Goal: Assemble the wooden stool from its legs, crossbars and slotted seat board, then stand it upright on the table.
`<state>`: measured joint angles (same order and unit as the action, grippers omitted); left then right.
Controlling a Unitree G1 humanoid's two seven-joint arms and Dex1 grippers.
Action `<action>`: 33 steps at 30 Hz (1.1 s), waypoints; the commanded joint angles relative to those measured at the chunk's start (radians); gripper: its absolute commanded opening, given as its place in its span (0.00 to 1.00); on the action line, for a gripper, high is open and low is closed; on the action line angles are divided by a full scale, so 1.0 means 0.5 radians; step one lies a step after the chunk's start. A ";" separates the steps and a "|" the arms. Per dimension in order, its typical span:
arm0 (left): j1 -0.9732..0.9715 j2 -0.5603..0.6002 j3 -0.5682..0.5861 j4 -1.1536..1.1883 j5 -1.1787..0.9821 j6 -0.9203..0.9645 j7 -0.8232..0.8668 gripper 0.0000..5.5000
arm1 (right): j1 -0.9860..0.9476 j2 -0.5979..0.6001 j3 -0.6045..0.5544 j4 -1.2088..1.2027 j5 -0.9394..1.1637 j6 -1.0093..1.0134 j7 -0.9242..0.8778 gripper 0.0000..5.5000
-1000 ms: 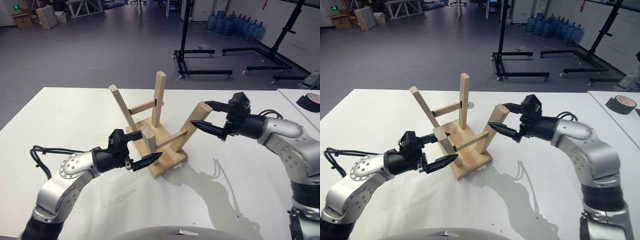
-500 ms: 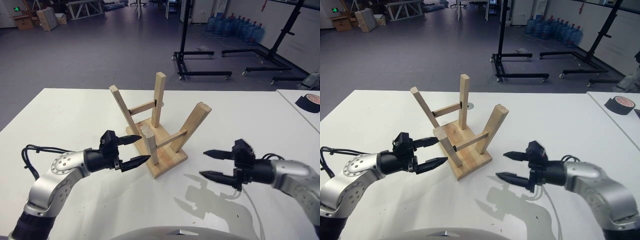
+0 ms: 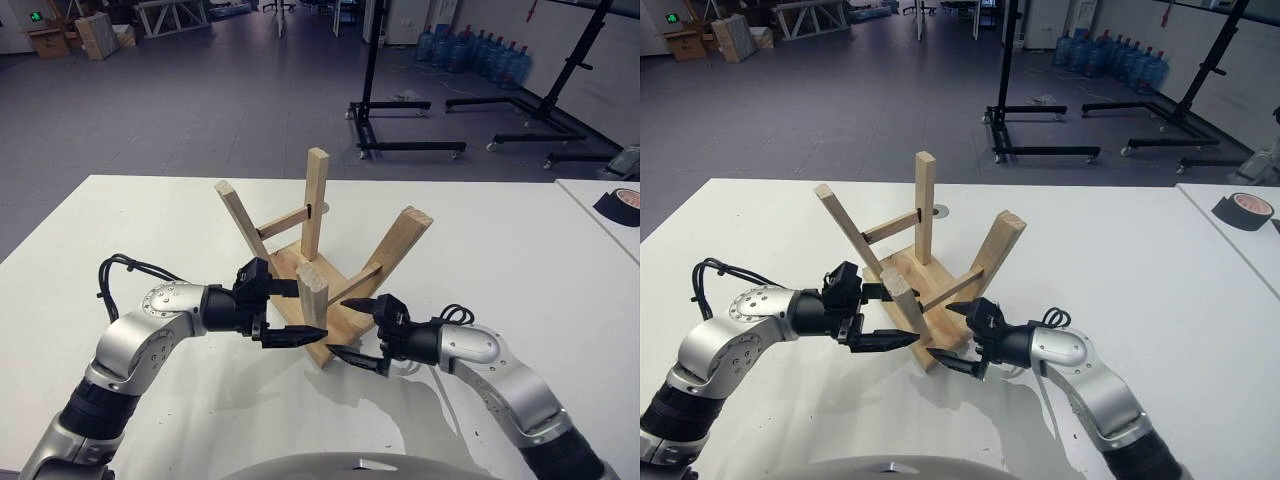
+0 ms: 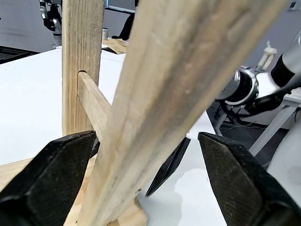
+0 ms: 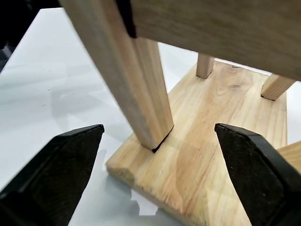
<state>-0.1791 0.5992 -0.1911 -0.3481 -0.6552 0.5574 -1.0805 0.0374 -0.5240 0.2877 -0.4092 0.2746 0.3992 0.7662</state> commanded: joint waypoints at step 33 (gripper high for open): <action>0.108 -0.215 0.451 -0.047 -0.256 0.048 0.333 0.72 | 0.060 0.361 0.010 0.355 -0.182 -0.637 -0.247 0.19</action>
<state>-0.1530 0.4924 0.0111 -0.3551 -0.7789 0.5995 -0.9305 0.0964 -0.3182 0.3001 -0.2549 0.1702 0.1181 0.5839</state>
